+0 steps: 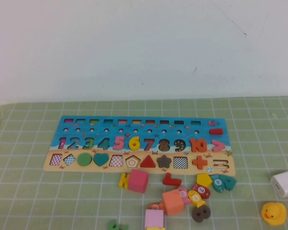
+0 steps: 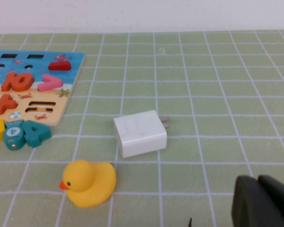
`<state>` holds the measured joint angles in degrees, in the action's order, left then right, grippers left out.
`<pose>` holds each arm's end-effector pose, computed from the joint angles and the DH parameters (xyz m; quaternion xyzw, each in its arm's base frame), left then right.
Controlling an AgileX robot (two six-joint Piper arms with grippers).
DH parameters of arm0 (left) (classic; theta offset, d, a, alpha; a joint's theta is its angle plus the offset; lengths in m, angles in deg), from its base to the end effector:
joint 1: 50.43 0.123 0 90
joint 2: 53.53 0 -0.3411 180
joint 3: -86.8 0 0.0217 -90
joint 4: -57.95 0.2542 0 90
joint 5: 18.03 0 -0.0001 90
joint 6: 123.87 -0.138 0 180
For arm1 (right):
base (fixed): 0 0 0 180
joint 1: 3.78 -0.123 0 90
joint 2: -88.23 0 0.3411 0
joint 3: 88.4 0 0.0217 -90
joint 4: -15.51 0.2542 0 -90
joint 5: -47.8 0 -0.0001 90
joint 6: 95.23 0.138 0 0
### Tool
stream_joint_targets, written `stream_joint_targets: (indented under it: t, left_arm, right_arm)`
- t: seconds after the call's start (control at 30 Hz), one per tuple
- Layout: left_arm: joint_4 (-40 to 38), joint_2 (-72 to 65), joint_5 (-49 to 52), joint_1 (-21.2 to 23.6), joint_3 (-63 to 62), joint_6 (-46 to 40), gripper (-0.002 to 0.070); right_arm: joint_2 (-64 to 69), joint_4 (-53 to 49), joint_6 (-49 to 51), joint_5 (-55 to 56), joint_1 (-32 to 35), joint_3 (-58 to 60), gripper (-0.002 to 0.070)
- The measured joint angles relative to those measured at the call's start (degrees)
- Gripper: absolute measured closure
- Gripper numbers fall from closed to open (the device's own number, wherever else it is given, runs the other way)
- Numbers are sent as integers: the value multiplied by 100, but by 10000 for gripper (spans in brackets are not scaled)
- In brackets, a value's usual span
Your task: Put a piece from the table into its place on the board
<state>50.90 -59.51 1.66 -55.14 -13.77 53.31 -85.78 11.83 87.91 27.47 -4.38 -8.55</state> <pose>0.0450 -0.0094 0.1648 0.0187 0.7929 -0.0616 0.6060 0.0453 -0.0026 0.1602 0.0003 0.7993 -0.0074 0.6009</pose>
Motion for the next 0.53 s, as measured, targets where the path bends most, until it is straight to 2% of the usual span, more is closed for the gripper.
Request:
stream_joint_targets:
  t: [0.53]
  left_arm:
    - [0,0,0,-13,0,0,676]
  right_arm:
    - [0,0,0,0,0,0,678]
